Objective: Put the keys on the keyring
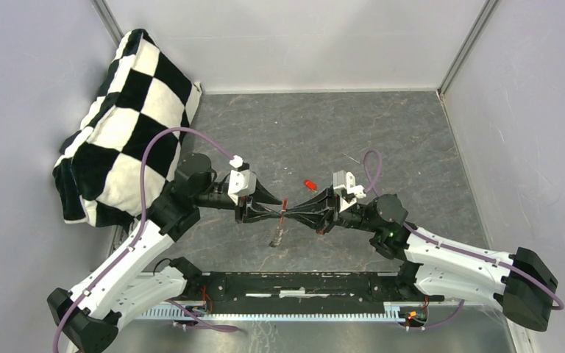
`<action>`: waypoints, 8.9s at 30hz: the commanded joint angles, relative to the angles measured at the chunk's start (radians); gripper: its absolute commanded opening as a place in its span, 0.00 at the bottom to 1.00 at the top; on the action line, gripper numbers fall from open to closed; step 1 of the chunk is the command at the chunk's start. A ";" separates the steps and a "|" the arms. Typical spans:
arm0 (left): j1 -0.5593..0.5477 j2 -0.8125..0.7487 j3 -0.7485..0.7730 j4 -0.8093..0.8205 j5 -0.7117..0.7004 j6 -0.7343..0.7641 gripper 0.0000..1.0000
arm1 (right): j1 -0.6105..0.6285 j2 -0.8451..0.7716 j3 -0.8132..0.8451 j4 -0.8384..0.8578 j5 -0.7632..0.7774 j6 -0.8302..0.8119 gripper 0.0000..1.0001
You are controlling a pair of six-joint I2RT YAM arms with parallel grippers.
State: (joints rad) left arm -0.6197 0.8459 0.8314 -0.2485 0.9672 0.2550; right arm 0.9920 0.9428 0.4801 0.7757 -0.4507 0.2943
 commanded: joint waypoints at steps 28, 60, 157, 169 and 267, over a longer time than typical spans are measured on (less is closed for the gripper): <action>-0.005 0.002 0.028 0.020 0.131 -0.006 0.02 | -0.003 0.029 -0.025 0.180 0.030 0.062 0.01; -0.005 0.020 0.087 -0.253 0.033 0.270 0.02 | -0.081 0.187 0.553 -0.910 -0.302 -0.465 0.38; -0.005 -0.078 -0.042 0.033 0.030 0.038 0.44 | -0.081 0.071 0.119 -0.124 -0.118 -0.018 0.01; -0.005 -0.079 -0.054 0.026 -0.023 -0.044 0.59 | -0.081 0.082 0.342 -0.590 -0.044 -0.223 0.01; -0.005 -0.043 -0.072 0.372 0.130 -0.359 0.41 | -0.077 0.145 -0.107 0.775 -0.055 0.298 0.01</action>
State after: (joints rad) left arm -0.6197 0.7986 0.7082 0.0628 1.1095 -0.0505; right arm 0.9123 1.0733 0.3717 1.3571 -0.5388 0.5522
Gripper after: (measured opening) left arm 0.447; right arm 0.010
